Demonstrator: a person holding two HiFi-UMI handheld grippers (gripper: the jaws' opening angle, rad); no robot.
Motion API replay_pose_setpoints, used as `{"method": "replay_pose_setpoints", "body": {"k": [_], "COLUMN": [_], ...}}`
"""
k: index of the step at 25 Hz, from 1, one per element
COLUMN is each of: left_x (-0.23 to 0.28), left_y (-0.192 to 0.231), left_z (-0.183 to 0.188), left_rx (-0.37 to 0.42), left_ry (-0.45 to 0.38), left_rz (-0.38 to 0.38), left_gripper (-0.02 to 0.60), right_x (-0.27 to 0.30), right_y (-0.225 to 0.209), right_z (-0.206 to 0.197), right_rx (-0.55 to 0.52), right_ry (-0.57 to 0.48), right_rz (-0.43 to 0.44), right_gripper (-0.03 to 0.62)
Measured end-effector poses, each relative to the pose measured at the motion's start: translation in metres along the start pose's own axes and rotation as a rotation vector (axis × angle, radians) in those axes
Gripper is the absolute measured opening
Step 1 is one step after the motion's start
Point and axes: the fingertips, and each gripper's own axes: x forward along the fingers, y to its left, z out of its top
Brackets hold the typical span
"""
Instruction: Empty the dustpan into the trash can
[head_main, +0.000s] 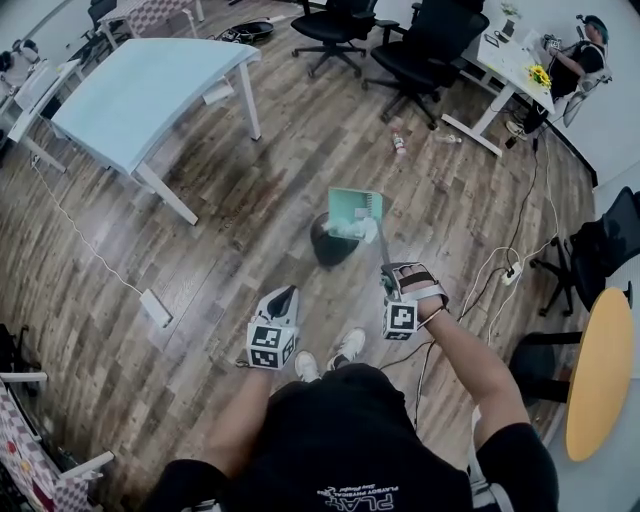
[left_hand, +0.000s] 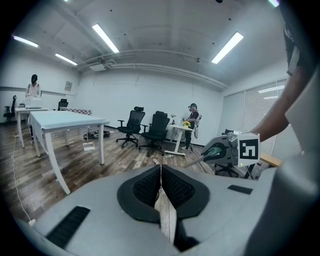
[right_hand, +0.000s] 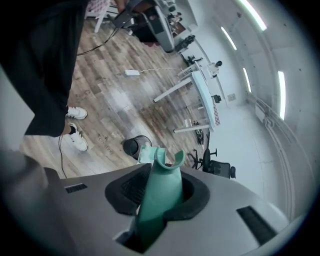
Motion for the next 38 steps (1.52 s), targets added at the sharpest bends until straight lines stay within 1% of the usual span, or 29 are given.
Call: {"method": "replay_pose_setpoints", "body": {"k": [3, 5, 7, 10, 12, 16, 20, 22, 26, 29, 38], "left_x": [-0.003, -0.004, -0.007, -0.009, -0.011, -0.011, -0.011, -0.012, -0.014, -0.015, -0.02], "left_y": [0.003, 0.004, 0.006, 0.011, 0.013, 0.01, 0.006, 0.005, 0.004, 0.002, 0.004], "left_z": [0.0, 0.001, 0.0, -0.002, -0.004, -0.005, -0.004, -0.004, -0.007, -0.007, -0.007], "left_rx": [-0.004, -0.005, -0.004, -0.015, -0.021, -0.025, -0.02, -0.019, -0.014, -0.012, -0.004], "left_ry": [-0.005, -0.009, -0.009, -0.007, -0.005, -0.006, -0.009, -0.008, -0.003, -0.002, -0.01], "left_rz": [0.006, 0.014, 0.021, 0.034, 0.036, 0.033, 0.029, 0.028, 0.018, 0.013, 0.017], "left_gripper": [0.023, 0.023, 0.023, 0.023, 0.023, 0.023, 0.023, 0.023, 0.023, 0.023, 0.023], "right_x": [0.004, 0.006, 0.007, 0.008, 0.009, 0.001, -0.009, -0.01, -0.011, -0.01, -0.01], "right_y": [0.003, 0.007, 0.011, 0.011, 0.015, 0.044, 0.081, 0.096, 0.111, 0.118, 0.124], "right_z": [0.016, 0.021, 0.025, 0.033, 0.038, 0.051, 0.058, 0.057, 0.057, 0.057, 0.06], "right_rx": [-0.135, -0.199, -0.242, -0.279, -0.327, -0.505, -0.698, -0.756, -0.851, -0.882, -0.897], "right_ry": [-0.007, -0.011, -0.022, -0.037, -0.049, -0.086, -0.082, -0.08, -0.066, -0.054, -0.048], "right_rz": [0.021, 0.033, 0.041, 0.041, 0.049, 0.08, 0.116, 0.133, 0.14, 0.144, 0.145], "right_gripper": [0.098, 0.098, 0.098, 0.098, 0.098, 0.097, 0.097, 0.097, 0.097, 0.097, 0.097]}}
